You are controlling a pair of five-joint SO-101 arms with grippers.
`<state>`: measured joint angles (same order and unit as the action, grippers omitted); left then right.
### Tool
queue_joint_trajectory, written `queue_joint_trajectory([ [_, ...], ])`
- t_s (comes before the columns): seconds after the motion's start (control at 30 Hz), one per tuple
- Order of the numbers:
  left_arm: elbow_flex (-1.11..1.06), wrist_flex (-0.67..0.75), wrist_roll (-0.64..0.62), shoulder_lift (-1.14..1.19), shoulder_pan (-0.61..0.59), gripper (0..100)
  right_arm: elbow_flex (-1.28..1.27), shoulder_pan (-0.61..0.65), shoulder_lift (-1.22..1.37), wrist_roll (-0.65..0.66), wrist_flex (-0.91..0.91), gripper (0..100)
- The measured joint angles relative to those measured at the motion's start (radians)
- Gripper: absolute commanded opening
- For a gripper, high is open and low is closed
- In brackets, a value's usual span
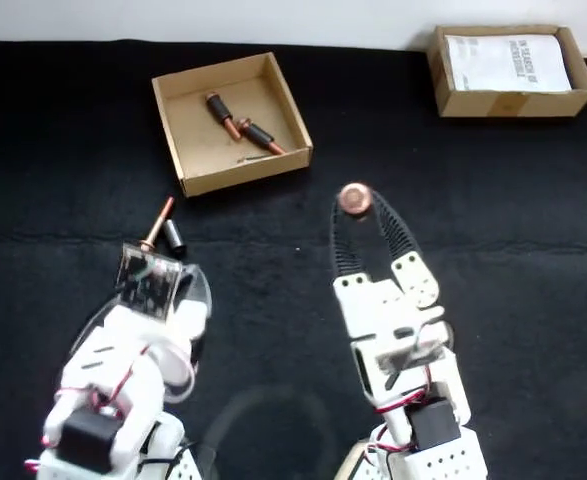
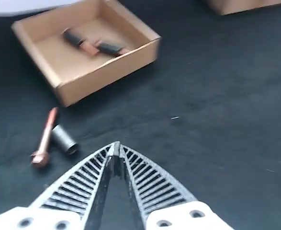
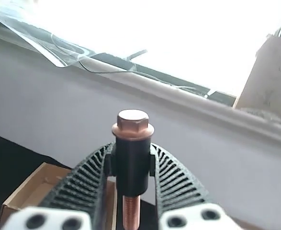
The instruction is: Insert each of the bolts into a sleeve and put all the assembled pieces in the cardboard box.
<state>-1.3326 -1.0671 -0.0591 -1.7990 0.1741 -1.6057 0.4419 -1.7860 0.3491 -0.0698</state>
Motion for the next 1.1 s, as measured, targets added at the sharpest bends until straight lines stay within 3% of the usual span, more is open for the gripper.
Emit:
queue_joint_trajectory([
  [0.27,-0.216,0.249,0.000,-0.003,-0.103,1,0.000,0.037,0.020,0.098,-0.141,0.8],
  [0.53,-0.342,0.416,0.000,-0.003,-0.196,1,0.147,0.037,0.382,0.104,-0.404,0.8],
  [0.83,-0.345,0.408,0.000,-0.003,-0.222,1,0.578,0.037,1.045,0.104,-0.609,0.8],
  [1.1,-0.345,0.308,0.000,-0.003,-0.465,1,1.046,0.037,1.626,0.104,-0.631,0.8],
])
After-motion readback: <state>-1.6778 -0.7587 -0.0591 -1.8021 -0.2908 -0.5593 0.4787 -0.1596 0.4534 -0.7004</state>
